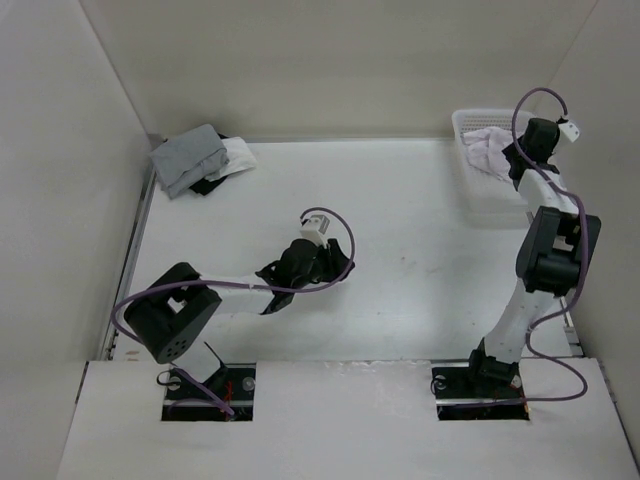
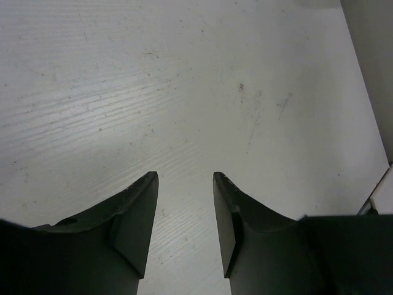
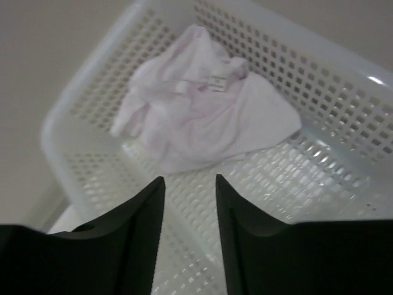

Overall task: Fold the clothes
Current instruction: Grab the tank top from the pile, then move the tank top to the center of the board

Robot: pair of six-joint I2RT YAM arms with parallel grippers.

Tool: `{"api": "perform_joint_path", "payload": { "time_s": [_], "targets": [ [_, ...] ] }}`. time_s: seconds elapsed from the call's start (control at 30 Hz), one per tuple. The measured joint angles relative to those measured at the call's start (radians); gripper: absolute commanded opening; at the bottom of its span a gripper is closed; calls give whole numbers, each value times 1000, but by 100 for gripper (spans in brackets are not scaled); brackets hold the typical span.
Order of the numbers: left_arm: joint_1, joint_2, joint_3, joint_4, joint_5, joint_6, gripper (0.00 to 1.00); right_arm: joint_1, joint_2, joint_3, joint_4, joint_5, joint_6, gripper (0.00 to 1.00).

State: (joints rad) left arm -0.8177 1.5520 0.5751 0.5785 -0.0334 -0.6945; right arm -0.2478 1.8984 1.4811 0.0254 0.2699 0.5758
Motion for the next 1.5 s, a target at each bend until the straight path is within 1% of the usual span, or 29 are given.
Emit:
{"api": "perform_joint_path", "payload": {
  "time_s": [0.07, 0.13, 0.27, 0.43, 0.53, 0.57, 0.6, 0.67, 0.77, 0.8, 0.87, 0.9, 0.97, 1.0, 1.03, 1.07, 1.1, 1.13, 1.2, 1.3, 1.33, 1.4, 1.43, 1.5],
  "targets": [
    [10, 0, -6, 14, 0, -3, 41, -31, 142, 153, -71, 0, -25, 58],
    [20, 2, -6, 26, 4, -8, 41, -44, 252, 274, -133, -1, -48, 61],
    [47, 17, -7, 60, 26, -23, 42, -45, 428, 473, -191, -37, -80, 62],
    [85, 50, -15, 101, 55, -52, 42, -39, 552, 597, -261, -63, -82, 59],
    [104, 69, -19, 118, 76, -73, 42, -39, 613, 689, -318, -72, -87, 41],
    [111, 75, -19, 125, 84, -81, 42, -39, 631, 722, -338, -72, -87, 31],
    [116, 78, -19, 130, 91, -87, 42, -39, 643, 744, -350, -75, -90, 18],
    [124, 81, -20, 143, 99, -98, 42, -39, 659, 790, -385, -78, -94, 0],
    [130, 88, -20, 161, 107, -109, 41, -39, 659, 795, -390, -79, -90, 0],
    [131, 94, -20, 167, 110, -113, 41, -39, 650, 770, -371, -81, -87, 0],
    [131, 100, -20, 169, 115, -116, 41, -39, 610, 682, -314, -88, -79, 0],
    [131, 103, -20, 171, 118, -117, 41, -38, 531, 525, -233, -102, -66, 0],
    [131, 107, -20, 174, 119, -119, 41, -36, 473, 448, -223, -110, -58, 0],
    [131, 107, -20, 174, 121, -120, 41, -33, 416, 374, -159, -117, -48, 0],
    [133, 107, -20, 175, 121, -120, 41, -29, 355, 312, -132, -122, -39, 0],
    [134, 107, -20, 177, 121, -121, 41, -21, 280, 251, -103, -127, -31, 0],
    [135, 107, -20, 178, 122, -123, 41, -6, 172, 185, -60, -132, -22, 0],
    [135, 107, -20, 178, 122, -123, 41, 19, 37, 111, 12, -136, -16, 0],
    [137, 100, -21, 174, 122, -124, 40, 84, -211, -2, 90, -140, -8, 0],
    [149, 30, -41, 161, 120, -125, 40, 175, -417, -46, 166, -159, -3, 0],
    [156, -16, -50, 155, 117, -125, 40, 239, -536, -71, 187, -172, -3, 0],
    [165, -76, -55, 140, 112, -125, 40, 332, -668, -74, 201, -193, -7, 1],
    [174, -127, -60, 119, 104, -124, 40, 361, -698, -73, 202, -198, -8, 1],
    [196, -227, -68, 92, 86, -124, 41, 489, -802, -50, 187, -204, -32, 2]
  ]
}}
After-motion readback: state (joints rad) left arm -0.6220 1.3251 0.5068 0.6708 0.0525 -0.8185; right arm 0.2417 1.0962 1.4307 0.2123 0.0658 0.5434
